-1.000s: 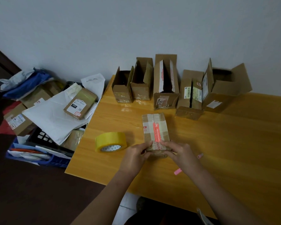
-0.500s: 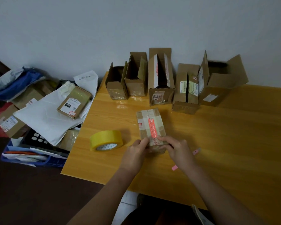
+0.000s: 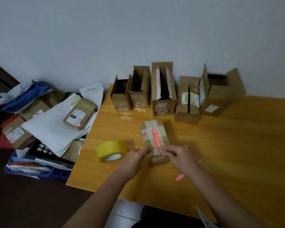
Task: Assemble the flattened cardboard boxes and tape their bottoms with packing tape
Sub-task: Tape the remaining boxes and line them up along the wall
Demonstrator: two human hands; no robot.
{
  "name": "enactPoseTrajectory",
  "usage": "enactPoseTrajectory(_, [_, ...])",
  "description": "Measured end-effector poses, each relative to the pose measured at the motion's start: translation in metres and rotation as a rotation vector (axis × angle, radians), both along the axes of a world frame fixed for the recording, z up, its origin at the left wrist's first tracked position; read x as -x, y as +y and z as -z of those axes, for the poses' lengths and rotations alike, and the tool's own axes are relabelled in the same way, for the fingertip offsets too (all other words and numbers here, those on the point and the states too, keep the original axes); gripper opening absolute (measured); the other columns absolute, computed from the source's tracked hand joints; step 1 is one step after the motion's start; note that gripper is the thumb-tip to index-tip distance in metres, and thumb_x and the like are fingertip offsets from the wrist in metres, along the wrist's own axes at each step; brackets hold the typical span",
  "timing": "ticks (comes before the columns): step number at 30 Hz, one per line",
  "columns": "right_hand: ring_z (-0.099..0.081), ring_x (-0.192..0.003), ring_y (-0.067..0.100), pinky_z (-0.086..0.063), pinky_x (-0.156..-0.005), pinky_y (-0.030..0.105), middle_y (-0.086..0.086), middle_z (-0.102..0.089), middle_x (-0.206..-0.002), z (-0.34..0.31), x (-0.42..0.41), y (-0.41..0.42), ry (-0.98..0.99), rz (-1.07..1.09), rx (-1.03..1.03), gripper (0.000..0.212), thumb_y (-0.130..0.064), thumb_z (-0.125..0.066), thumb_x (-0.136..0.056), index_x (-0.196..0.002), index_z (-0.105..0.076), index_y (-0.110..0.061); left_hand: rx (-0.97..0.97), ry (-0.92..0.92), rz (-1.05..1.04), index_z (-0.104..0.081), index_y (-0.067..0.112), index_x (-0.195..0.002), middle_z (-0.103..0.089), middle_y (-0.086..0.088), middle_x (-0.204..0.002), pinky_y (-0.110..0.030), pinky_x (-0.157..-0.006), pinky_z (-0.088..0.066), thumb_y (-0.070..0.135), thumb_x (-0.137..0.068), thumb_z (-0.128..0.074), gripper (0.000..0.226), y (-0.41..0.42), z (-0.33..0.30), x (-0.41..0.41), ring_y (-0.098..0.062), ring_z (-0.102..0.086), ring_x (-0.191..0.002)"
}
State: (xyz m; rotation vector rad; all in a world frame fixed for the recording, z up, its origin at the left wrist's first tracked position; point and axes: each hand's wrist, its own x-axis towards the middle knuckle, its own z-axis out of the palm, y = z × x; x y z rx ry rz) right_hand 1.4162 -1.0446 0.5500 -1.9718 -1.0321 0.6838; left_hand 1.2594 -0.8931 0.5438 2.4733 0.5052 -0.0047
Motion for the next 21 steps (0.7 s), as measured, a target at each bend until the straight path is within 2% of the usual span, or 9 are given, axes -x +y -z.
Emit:
enactPoseTrajectory(2, [-0.064, -0.099, 0.001, -0.050, -0.076, 0.007, 0.001, -0.066, -0.120, -0.005, -0.006, -0.002, 0.069, -0.036, 0.028, 0.025, -0.007, -0.064, -0.090, -0.113, -0.071, -0.016, -0.006, -0.043, -0.072, -0.026, 0.041, -0.141, -0.065, -0.006, -0.116, -0.040, -0.073, -0.056, 0.001, -0.092, -0.048, 0.067, 0.008, -0.007, 0.002, -0.023, -0.066, -0.096])
enactPoseTrajectory(4, [-0.057, -0.116, 0.008, -0.049, -0.092, 0.014, -0.006, -0.058, -0.130, -0.010, -0.012, -0.002, 0.120, -0.020, 0.041, 0.026, -0.004, -0.062, -0.091, -0.102, -0.074, -0.025, 0.051, -0.167, -0.300, -0.028, 0.037, -0.145, -0.058, 0.002, -0.116, -0.031, -0.074, -0.054, 0.009, -0.096, -0.050, 0.061, 0.013, -0.018, -0.005, -0.016, -0.063, -0.094])
enactPoseTrajectory(7, [-0.043, -0.126, 0.004, -0.041, -0.105, 0.026, -0.013, -0.048, -0.135, -0.013, -0.017, -0.003, 0.114, 0.231, 0.029, 0.033, 0.001, -0.060, -0.091, -0.105, -0.073, -0.026, 0.108, -0.221, -0.489, -0.035, 0.021, -0.146, -0.040, 0.005, -0.134, -0.025, -0.090, -0.046, 0.020, -0.095, -0.058, 0.056, 0.024, -0.024, -0.024, -0.012, -0.050, -0.115])
enactPoseTrajectory(9, [-0.051, -0.122, 0.009, -0.046, -0.099, 0.030, -0.011, -0.056, -0.128, -0.015, -0.018, -0.010, 0.030, 0.415, 0.088, 0.031, -0.008, -0.060, -0.093, -0.121, -0.065, -0.022, 0.151, -0.114, -0.495, -0.042, 0.015, -0.143, -0.040, -0.002, -0.144, -0.030, -0.100, -0.042, 0.022, -0.094, -0.060, 0.052, 0.031, -0.020, -0.035, -0.018, -0.045, -0.127])
enactPoseTrajectory(11, [-0.065, -0.101, 0.015, -0.056, -0.084, 0.035, -0.006, -0.066, -0.108, -0.015, -0.016, -0.015, 0.037, 0.487, 0.159, 0.024, -0.024, -0.057, -0.097, -0.119, -0.063, -0.017, 0.299, -0.043, -0.521, -0.049, 0.011, -0.138, -0.056, -0.009, -0.133, -0.034, -0.097, -0.046, 0.018, -0.094, -0.061, 0.046, 0.030, -0.017, -0.040, -0.022, -0.054, -0.121])
enactPoseTrajectory(13, [-0.071, -0.080, 0.016, -0.060, -0.074, 0.043, -0.004, -0.069, -0.093, -0.017, -0.008, -0.014, 0.221, 0.470, 0.173, 0.028, -0.040, -0.052, -0.097, -0.113, -0.061, -0.019, 0.353, -0.050, -0.527, -0.059, 0.007, -0.125, -0.064, -0.009, -0.119, -0.033, -0.093, -0.048, 0.018, -0.091, -0.065, 0.036, 0.022, -0.014, -0.039, -0.022, -0.059, -0.113])
enactPoseTrajectory(15, [-0.071, -0.076, 0.016, -0.061, -0.073, 0.046, -0.003, -0.068, -0.092, -0.020, -0.001, -0.010, 0.391, 0.476, 0.159, 0.027, -0.049, -0.050, -0.096, -0.110, -0.055, -0.026, 0.293, -0.074, -0.509, -0.064, 0.009, -0.114, -0.058, -0.009, -0.119, -0.032, -0.100, -0.043, 0.021, -0.088, -0.069, 0.029, 0.016, -0.010, -0.036, -0.021, -0.054, -0.115])
enactPoseTrajectory(17, [-0.070, -0.081, 0.017, -0.060, -0.075, 0.046, -0.005, -0.065, -0.093, -0.021, 0.000, -0.004, 0.375, 0.494, 0.154, 0.027, -0.051, -0.049, -0.095, -0.109, -0.051, -0.028, 0.311, -0.104, -0.493, -0.056, 0.016, -0.127, -0.048, -0.002, -0.129, -0.031, -0.105, -0.039, 0.020, -0.088, -0.069, 0.041, 0.014, -0.011, -0.034, -0.018, -0.047, -0.122])
enactPoseTrajectory(21, [-0.069, -0.083, 0.018, -0.060, -0.077, 0.046, -0.008, -0.063, -0.092, -0.023, -0.001, 0.006, 0.363, 0.496, 0.161, 0.022, -0.046, -0.054, -0.095, -0.105, -0.052, -0.026, 0.710, -0.201, -0.444, -0.023, 0.029, -0.150, -0.037, 0.020, -0.129, -0.027, -0.101, -0.037, 0.018, -0.092, -0.065, 0.072, 0.013, -0.035, -0.041, 0.002, -0.036, -0.120])
